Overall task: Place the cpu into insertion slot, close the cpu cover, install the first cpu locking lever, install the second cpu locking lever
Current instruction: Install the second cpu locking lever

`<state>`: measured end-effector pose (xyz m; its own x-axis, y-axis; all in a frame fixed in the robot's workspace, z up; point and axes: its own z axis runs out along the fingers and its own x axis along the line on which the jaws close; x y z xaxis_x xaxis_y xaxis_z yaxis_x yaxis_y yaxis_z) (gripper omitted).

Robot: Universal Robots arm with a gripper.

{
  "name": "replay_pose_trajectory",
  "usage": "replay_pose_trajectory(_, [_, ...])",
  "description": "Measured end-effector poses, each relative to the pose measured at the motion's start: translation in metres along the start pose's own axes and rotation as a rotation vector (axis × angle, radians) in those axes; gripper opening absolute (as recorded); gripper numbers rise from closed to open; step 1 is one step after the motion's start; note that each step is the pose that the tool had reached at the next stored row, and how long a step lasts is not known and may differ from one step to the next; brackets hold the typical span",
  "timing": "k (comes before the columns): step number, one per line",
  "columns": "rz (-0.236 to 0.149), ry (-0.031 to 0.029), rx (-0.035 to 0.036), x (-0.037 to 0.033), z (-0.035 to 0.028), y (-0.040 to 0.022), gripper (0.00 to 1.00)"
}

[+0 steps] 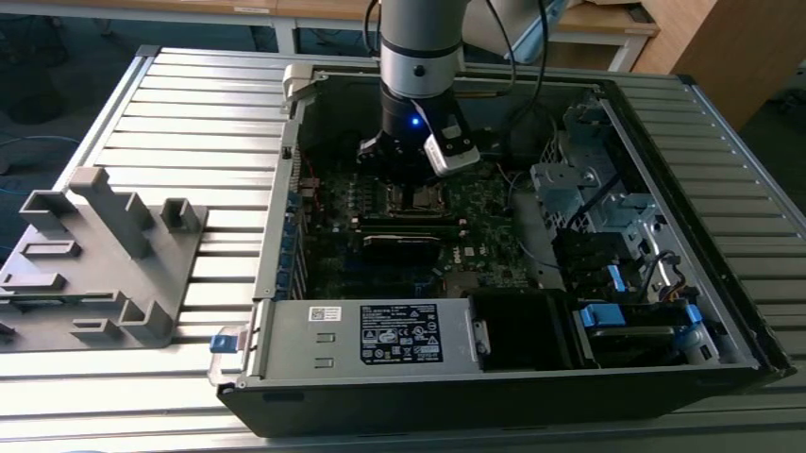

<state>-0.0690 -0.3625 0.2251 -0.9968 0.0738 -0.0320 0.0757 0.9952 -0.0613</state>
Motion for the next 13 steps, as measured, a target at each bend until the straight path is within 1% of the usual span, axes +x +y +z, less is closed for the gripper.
replay_pose_trajectory(5, [0.000,0.0000,0.0000,0.0016,0.0011,-0.0001,0.11])
replay_pose_trajectory(13, [0.000,0.0000,-0.0001,0.0017,0.0013,0.0000,0.11])
